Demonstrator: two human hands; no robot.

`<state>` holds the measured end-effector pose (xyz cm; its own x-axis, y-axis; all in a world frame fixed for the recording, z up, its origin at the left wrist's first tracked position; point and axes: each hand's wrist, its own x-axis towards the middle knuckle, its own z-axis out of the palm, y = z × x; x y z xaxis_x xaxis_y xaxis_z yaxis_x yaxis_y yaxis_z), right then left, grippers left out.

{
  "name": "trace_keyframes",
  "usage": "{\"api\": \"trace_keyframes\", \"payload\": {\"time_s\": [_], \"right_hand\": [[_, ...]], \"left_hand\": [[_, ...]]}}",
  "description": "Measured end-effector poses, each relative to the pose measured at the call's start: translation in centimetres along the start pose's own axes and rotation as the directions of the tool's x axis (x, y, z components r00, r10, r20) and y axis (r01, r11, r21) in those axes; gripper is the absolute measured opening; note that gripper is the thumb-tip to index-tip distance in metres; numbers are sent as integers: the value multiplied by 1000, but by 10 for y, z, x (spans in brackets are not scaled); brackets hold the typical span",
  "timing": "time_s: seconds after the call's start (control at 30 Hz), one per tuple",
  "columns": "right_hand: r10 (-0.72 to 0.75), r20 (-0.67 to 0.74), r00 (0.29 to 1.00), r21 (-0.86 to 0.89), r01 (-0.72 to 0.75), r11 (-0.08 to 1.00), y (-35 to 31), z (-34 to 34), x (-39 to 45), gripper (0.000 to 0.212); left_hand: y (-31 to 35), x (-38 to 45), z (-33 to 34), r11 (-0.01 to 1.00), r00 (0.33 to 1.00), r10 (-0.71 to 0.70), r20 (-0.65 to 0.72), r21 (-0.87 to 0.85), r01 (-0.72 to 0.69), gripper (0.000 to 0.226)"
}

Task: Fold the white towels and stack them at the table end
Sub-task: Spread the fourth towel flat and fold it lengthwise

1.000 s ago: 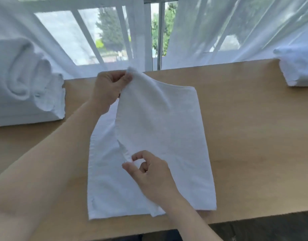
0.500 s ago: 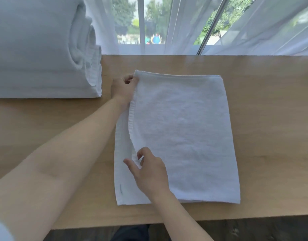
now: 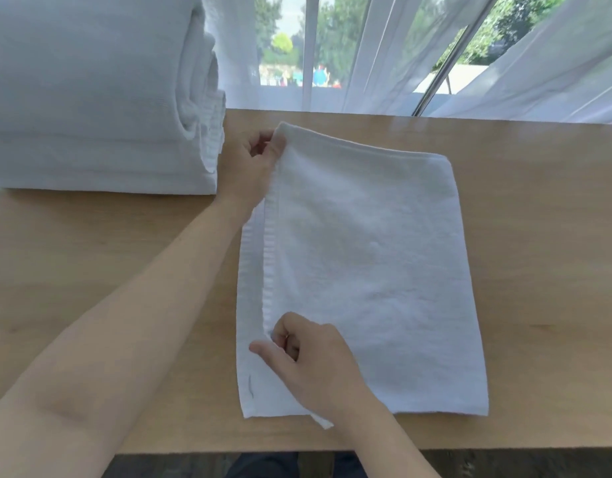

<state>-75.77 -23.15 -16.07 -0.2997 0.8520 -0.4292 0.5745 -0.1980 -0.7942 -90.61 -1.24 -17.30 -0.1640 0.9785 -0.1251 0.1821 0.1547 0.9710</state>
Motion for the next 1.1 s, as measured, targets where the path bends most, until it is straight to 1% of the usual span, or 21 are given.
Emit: {"api": "trace_keyframes", "payload": {"time_s": [0.1,0.17,0.2,0.23,0.3,0.37,0.4,0.43,0.47,0.53,0.57,0.67,0.77,0.83,0.9,0.97,1.0,1.03,1.07,1.1], "right_hand": [[39,71,997,-127,-30,991,-2,12,10,37],[55,94,994,-158,-40,987,-2,19,15,38],[67,101,993,-137,-53,989,-3,19,16,39],[82,94,992,-94,-74,993,-4,17,15,38],[97,57,994,76,-101,992,-3,5,7,39],[74,-11,997,259,-69,963,-3,-9,1,44],[51,-17,999,279,-45,959,-6,-10,-1,45],[28,1,1000,232,-28,972,-10,-7,-2,44],[19,27,999,150,-22,988,-14,0,-1,43],[41,73,997,-12,-40,999,-17,24,5,37],[61,80,995,-43,-58,997,-18,34,9,36],[130,53,990,9,-131,991,-12,54,20,32],[121,36,992,33,-122,992,-8,62,21,28],[117,58,991,46,-120,992,-6,63,21,27],[132,114,985,110,-145,983,-4,59,20,25],[159,178,971,260,-202,944,-3,49,19,19],[171,174,970,343,-222,913,-3,42,18,16],[178,132,975,404,-217,889,-3,34,18,14],[181,56,982,427,-187,884,-1,25,18,12],[175,-47,983,409,-141,902,3,15,20,12]], "left_hand": [[-35,-5,-14,981,987,-145,-73,121,153,17],[-44,-5,-13,974,983,-170,-70,136,179,11],[-42,-5,-11,973,980,-185,-67,129,192,12],[-41,-4,-9,972,978,-198,-67,117,205,14],[-35,-4,-8,976,979,-192,-67,92,198,15],[-26,0,-8,983,987,-131,-96,118,142,15],[-23,1,-10,981,989,-85,-125,163,105,16],[-22,1,-13,973,988,-47,-148,217,79,16],[-23,2,-14,959,987,-31,-158,274,74,18],[-32,2,-15,920,984,-74,-164,369,131,22],[-36,2,-15,908,979,-107,-171,384,166,23],[-36,5,-15,901,976,-145,-163,387,198,22],[-33,5,-17,902,974,-166,-156,376,214,22],[-34,2,-18,918,976,-166,-144,338,206,24],[-31,-13,-20,946,982,-152,-112,272,178,36],[-29,-40,-24,960,992,-100,-82,254,118,50],[-31,-58,-27,953,996,-49,-77,296,70,51],[-35,-77,-30,931,998,14,-65,364,11,48],[-38,-98,-31,904,997,69,-32,425,-49,43],[-42,-121,-31,878,994,101,29,467,-103,39]]}}
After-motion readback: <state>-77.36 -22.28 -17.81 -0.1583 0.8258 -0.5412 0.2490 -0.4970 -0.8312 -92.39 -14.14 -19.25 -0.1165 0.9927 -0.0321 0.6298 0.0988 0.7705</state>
